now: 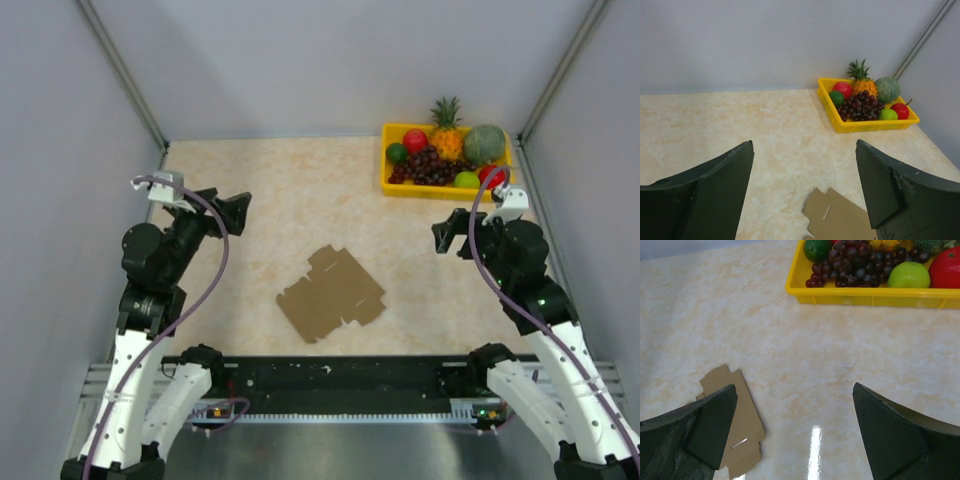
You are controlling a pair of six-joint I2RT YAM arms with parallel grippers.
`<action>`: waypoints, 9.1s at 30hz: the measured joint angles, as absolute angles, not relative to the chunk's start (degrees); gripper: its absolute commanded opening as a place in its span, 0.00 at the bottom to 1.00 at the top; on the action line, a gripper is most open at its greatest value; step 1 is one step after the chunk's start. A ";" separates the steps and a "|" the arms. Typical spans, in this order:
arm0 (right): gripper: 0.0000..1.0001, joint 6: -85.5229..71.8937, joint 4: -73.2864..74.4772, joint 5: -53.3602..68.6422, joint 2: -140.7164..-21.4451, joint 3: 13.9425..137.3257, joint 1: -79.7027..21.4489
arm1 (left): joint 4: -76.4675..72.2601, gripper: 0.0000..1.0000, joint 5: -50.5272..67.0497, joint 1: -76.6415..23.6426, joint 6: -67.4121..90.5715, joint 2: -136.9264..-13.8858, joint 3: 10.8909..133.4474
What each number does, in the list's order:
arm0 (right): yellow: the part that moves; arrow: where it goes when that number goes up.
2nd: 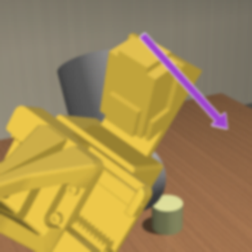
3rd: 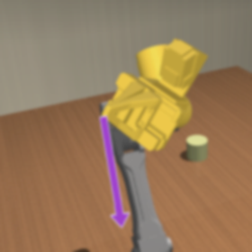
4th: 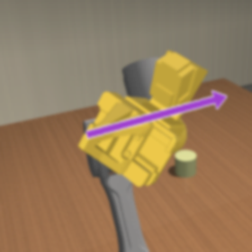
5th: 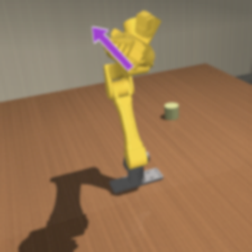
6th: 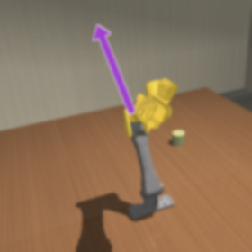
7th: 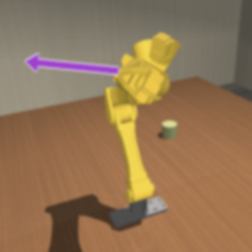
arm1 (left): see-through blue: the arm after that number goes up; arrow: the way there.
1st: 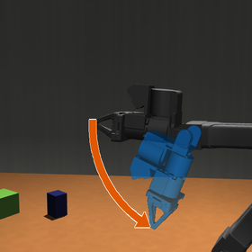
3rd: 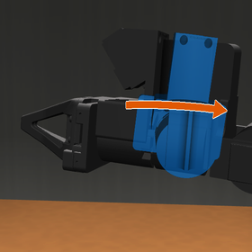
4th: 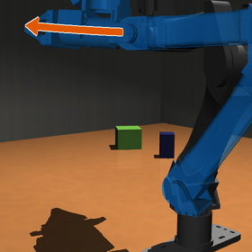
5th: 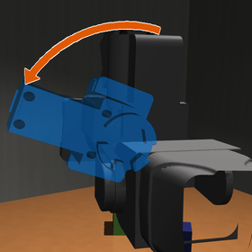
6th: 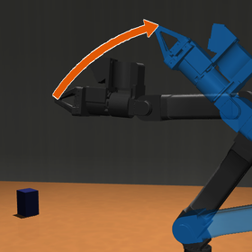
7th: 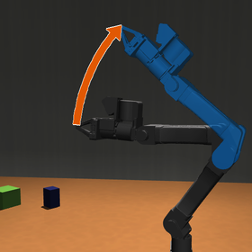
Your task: Fold the paper box
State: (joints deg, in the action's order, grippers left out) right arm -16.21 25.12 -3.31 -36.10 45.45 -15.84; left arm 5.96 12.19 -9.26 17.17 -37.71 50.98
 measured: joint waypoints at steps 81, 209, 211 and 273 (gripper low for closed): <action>0.00 -31.77 5.43 14.63 -92.68 44.64 -34.76 | 13.06 0.62 19.62 -27.00 28.77 -104.38 65.12; 0.00 -34.70 -0.95 16.82 -95.07 43.88 -34.70 | 7.92 0.81 11.03 -41.56 50.30 -80.42 41.89; 0.00 -34.61 -0.93 16.93 -95.07 43.88 -34.70 | 10.37 0.80 8.80 -41.08 48.58 -75.81 41.89; 0.64 -6.48 22.50 45.41 -93.54 73.36 -24.80 | 15.92 0.00 26.92 -24.16 10.39 -76.20 49.47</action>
State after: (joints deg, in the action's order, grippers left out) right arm -6.48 22.50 45.41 -93.54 73.36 -24.80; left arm 15.92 26.92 -24.16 10.39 -76.20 49.47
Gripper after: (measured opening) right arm 0.627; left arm 0.012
